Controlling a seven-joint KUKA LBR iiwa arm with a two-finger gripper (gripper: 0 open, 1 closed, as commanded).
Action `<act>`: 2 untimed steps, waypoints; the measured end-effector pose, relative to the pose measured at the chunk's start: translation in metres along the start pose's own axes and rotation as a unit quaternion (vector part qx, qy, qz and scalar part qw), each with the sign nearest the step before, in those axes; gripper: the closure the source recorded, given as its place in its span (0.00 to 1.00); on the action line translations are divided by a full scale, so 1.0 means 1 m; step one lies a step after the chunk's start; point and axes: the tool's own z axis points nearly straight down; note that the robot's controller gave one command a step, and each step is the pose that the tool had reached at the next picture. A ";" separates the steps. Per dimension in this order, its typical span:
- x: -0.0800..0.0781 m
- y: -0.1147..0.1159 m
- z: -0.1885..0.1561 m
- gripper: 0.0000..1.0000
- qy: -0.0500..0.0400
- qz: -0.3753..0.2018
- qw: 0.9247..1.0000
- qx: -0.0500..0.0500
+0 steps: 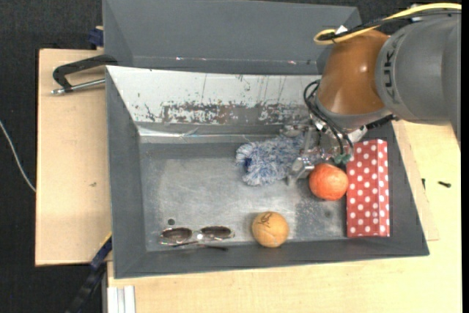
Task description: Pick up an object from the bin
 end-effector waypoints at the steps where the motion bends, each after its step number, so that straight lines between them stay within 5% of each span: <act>1: 0.002 0.041 -0.003 0.00 0.001 -0.042 0.999 0.000; 2: -0.004 0.002 -0.005 1.00 0.000 -0.001 1.000 -0.002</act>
Offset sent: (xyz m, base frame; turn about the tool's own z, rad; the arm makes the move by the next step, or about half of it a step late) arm 0.0000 0.0000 0.0000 0.0000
